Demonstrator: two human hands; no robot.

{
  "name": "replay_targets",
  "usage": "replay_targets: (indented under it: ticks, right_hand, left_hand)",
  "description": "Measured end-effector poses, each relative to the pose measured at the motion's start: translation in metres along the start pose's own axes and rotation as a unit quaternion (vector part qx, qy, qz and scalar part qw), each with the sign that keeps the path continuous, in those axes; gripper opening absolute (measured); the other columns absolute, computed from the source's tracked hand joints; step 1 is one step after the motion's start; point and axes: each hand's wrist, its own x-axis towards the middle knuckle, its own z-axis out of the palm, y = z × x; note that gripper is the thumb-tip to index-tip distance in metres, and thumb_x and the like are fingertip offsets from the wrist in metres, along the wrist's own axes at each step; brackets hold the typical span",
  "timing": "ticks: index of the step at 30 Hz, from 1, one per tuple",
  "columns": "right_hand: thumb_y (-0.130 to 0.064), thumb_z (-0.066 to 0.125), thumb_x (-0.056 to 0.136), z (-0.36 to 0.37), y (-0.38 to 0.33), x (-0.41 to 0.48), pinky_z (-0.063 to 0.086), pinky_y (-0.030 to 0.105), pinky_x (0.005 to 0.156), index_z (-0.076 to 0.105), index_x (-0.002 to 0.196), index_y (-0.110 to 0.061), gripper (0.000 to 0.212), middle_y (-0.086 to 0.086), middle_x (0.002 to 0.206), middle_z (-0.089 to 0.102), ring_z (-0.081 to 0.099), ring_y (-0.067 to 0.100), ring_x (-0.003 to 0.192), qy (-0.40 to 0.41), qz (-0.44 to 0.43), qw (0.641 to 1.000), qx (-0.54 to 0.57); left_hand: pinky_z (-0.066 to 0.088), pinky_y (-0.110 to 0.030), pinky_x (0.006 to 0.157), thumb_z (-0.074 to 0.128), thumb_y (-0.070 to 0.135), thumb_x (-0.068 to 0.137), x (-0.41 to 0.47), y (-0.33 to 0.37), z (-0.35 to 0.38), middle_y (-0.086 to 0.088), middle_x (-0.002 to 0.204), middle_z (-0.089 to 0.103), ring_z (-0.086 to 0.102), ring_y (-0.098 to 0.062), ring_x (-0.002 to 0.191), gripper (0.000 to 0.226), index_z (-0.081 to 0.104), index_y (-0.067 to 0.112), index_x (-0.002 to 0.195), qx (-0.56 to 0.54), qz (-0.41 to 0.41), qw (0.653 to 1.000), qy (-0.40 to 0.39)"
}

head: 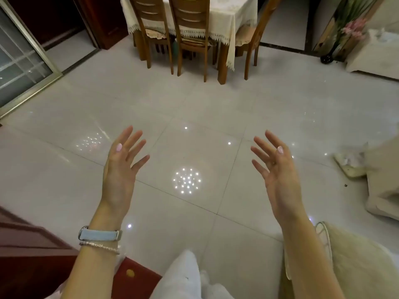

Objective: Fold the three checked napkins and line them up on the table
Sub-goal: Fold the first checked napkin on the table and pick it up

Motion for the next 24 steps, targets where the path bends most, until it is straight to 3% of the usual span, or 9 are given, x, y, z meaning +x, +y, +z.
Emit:
replay_targets:
  ticks: [19,24]
  right_hand:
    - [-0.049,0.038,0.098,0.089,0.002,0.275,0.042,0.046,0.110,0.052,0.133,-0.034,0.041,-0.006,0.134,0.061,0.058,0.013,0.123,-0.028,-0.013,0.999,-0.025]
    - [-0.043,0.033,0.102,0.113,0.002,0.347,0.042,0.046,0.110,0.052,0.131,-0.036,0.036,-0.006,0.135,0.060,0.058,0.013,0.124,-0.032,-0.010,0.999,-0.031]
  left_hand:
    - [0.038,-0.050,0.109,0.034,0.044,0.097,0.277,-0.014,0.016,0.002,0.142,0.054,0.050,-0.018,0.132,0.050,0.044,0.026,0.143,-0.013,0.015,1.000,0.017]
    - [0.038,-0.050,0.109,0.034,0.044,0.099,0.350,-0.013,0.018,0.002,0.142,0.054,0.050,-0.019,0.132,0.049,0.045,0.026,0.143,-0.003,0.011,1.000,0.020]
